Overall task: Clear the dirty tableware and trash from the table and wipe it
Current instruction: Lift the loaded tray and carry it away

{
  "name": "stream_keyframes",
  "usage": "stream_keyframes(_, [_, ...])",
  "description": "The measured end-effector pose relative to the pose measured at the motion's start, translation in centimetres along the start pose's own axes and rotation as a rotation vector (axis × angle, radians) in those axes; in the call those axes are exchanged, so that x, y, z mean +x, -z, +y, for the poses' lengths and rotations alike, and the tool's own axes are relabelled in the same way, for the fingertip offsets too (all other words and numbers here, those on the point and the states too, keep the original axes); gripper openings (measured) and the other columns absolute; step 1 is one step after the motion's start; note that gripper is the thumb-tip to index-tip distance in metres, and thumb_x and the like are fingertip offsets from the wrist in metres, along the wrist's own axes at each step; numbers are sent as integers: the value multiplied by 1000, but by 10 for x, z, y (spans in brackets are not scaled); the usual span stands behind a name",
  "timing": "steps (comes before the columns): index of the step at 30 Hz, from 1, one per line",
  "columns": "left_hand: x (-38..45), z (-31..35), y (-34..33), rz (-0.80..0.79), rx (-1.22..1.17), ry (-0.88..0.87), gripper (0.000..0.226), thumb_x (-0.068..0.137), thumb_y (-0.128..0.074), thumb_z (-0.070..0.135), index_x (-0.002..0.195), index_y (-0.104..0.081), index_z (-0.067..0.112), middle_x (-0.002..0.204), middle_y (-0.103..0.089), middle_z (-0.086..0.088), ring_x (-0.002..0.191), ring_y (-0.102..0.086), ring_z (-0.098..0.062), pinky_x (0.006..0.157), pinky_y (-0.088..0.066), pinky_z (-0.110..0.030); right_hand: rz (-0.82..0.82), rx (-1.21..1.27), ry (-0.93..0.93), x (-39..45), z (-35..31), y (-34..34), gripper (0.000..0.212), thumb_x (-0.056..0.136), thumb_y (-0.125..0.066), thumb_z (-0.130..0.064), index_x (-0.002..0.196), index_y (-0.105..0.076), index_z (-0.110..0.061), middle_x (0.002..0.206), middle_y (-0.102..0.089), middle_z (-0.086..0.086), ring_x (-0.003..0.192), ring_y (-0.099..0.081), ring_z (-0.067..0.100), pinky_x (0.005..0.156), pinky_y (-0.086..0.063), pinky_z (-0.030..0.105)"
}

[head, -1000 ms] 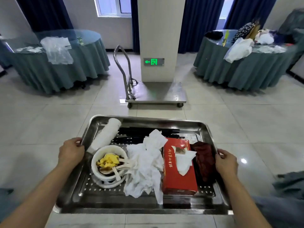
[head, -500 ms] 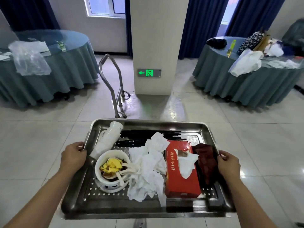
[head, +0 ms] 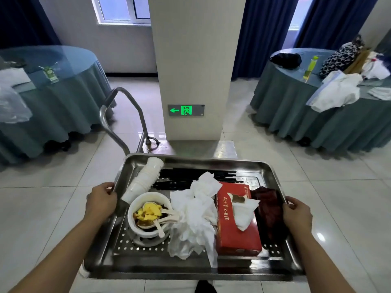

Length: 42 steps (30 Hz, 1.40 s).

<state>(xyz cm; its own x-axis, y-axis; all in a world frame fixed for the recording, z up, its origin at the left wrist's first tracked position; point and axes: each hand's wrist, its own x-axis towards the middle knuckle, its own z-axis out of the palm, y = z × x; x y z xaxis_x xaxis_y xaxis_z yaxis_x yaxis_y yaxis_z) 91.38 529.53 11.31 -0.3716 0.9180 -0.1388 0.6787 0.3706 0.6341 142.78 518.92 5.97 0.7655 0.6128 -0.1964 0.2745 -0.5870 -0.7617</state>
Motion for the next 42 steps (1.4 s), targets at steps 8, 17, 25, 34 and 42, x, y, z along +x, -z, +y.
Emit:
stream_keyframes(8, [139,77,-74,8,14,126,41,94,-59,5,135,-62,9,121,-70,-21,110,-64,-44,100,-50,-54,-56,-39,36,170,-104,-90,34,92,-57,-13,124,-68,-14,108,-73,16,104,-64,39,92,-51,44])
stream_keyframes(17, [295,140,-154,-25,-27,285,44,91,-57,2,134,-62,10,123,-69,-21,115,-61,-44,104,-49,-52,-120,-164,36,311,-184,-199,36,93,-55,-14,128,-66,-15,106,-74,14,101,-65,39,88,-52,45])
stream_keyframes(25, [450,172,-239,-120,-37,299,43,90,-59,-2,133,-60,-1,124,-67,-25,115,-61,-45,100,-46,-45,-171,-302,-50,410,-224,-306,40,93,-55,-11,132,-61,-14,111,-72,18,104,-64,40,91,-50,43])
stream_keyframes(34, [580,150,-377,-115,-121,293,46,94,-58,4,140,-55,8,123,-67,-21,110,-63,-41,90,-49,-44,-258,-450,-39,514,-199,-437,45,94,-59,-12,139,-53,-11,121,-67,22,105,-63,43,78,-41,38])
stream_keyframes(42, [658,82,-518,-89,-131,320,32,97,-54,0,122,-62,18,115,-57,-1,86,-57,-16,65,-40,-22,-294,-414,-72,601,-131,-573,42,91,-61,-18,133,-59,-17,117,-68,20,95,-63,37,87,-51,43])
